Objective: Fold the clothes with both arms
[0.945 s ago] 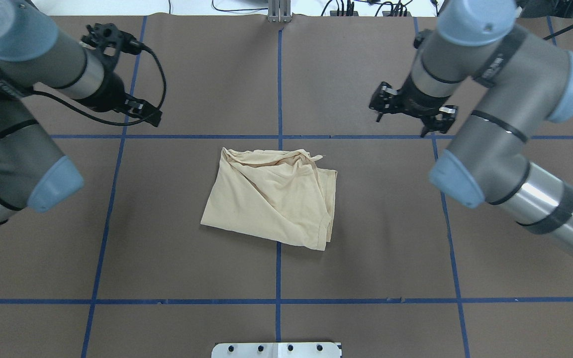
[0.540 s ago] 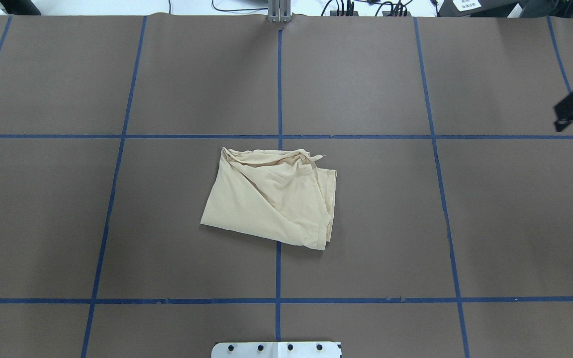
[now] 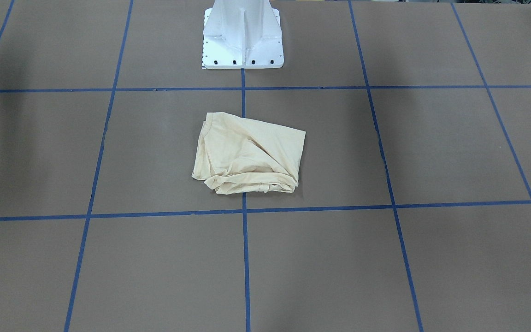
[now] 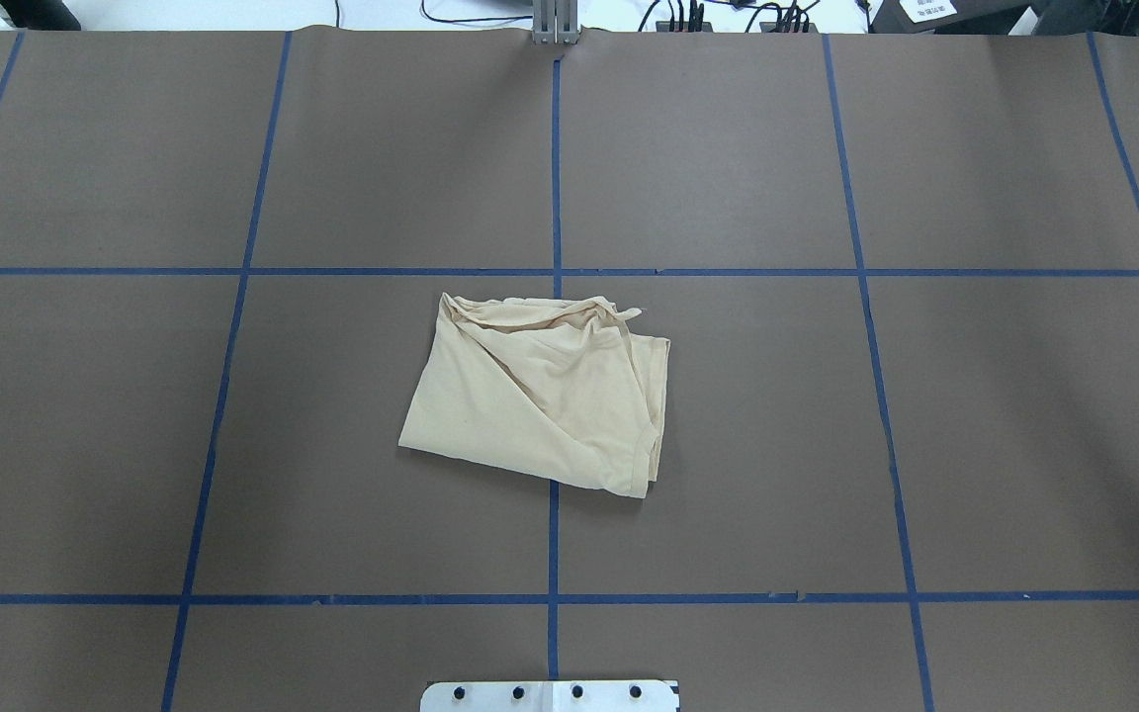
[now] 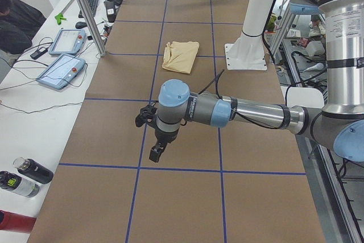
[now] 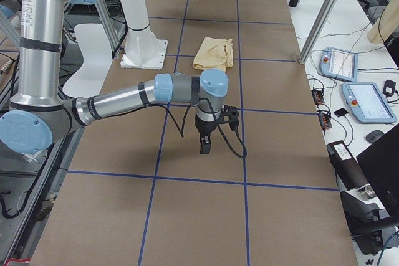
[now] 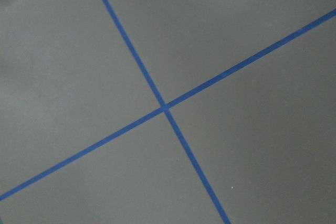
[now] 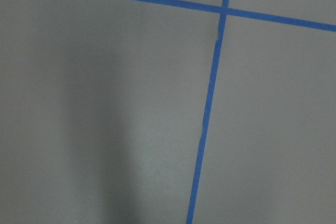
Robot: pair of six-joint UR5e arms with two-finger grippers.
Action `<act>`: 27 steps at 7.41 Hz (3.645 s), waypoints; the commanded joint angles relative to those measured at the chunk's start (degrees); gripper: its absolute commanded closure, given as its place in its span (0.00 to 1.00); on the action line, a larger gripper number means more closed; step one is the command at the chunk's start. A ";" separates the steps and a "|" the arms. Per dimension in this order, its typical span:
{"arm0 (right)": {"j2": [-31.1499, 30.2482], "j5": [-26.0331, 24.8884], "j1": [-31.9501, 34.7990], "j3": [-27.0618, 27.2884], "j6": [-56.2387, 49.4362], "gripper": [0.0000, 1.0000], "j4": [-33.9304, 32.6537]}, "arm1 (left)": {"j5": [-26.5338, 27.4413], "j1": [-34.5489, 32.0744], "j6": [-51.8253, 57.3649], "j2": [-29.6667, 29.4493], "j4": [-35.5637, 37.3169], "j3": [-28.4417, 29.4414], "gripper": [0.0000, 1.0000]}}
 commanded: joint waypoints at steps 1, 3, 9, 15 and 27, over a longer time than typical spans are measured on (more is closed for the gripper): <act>-2.38 1.43 0.42 -1.58 4.31 0.00 6.08 | -0.71 -2.60 -5.80 3.21 1.88 0.41 0.00; -2.29 1.44 0.42 -1.58 5.58 0.00 6.18 | -5.35 -2.33 -7.61 7.52 1.01 -0.55 0.00; -2.29 1.61 0.33 -1.66 5.67 0.00 6.18 | -8.19 4.87 -7.96 6.74 1.45 -4.39 0.00; -6.49 1.52 0.42 -1.84 5.48 0.00 18.16 | -7.66 4.26 -7.52 7.96 1.63 -5.92 0.00; -6.51 2.76 0.33 -2.02 7.25 0.00 19.27 | -7.92 4.26 -7.61 9.02 1.54 -6.18 0.00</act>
